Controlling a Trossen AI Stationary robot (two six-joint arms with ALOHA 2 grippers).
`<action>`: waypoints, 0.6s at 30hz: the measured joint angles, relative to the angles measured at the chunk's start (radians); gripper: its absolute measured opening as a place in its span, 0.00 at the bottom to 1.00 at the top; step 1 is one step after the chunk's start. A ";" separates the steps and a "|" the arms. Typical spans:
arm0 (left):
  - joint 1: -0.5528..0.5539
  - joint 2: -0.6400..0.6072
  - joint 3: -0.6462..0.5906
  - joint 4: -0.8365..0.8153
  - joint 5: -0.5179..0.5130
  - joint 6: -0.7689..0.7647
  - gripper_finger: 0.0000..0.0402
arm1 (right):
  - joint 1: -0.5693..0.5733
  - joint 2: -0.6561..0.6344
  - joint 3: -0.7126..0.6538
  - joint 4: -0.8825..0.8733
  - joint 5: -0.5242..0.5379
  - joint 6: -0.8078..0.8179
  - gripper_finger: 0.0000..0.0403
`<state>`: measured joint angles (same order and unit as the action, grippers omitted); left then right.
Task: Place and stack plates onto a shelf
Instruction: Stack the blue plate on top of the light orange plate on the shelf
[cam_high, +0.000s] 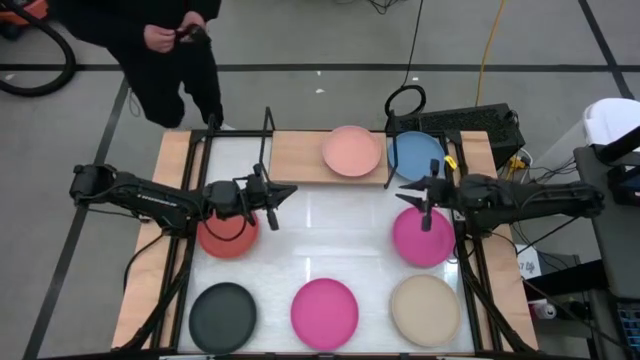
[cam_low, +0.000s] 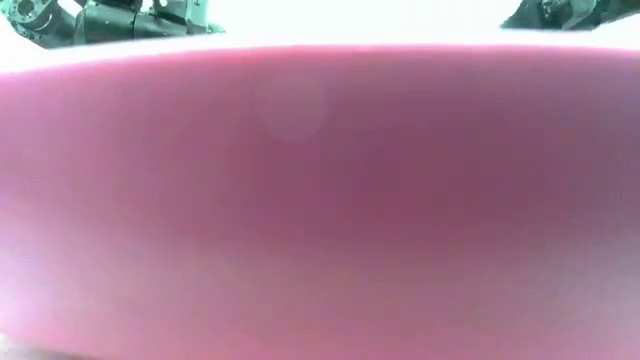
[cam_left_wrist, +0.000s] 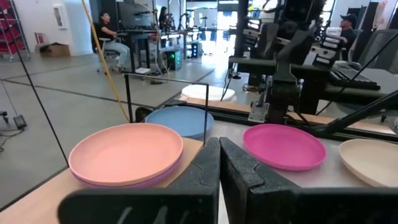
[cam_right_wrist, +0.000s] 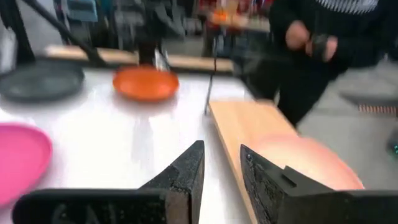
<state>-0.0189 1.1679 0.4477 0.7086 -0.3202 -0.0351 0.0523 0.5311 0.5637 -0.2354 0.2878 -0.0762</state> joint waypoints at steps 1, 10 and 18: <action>0.000 0.000 0.000 0.000 0.000 0.001 0.01 | -0.008 0.014 0.020 -0.053 0.000 0.015 0.21; 0.001 0.000 0.000 -0.002 0.000 0.006 0.01 | -0.050 0.118 0.069 -0.347 -0.001 0.179 0.21; 0.001 0.000 0.000 -0.002 0.000 0.014 0.01 | -0.122 0.216 0.065 -0.443 0.002 0.260 0.22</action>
<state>-0.0181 1.1683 0.4477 0.7067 -0.3206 -0.0212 -0.0695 0.7472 0.6290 -0.6784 0.2899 0.1843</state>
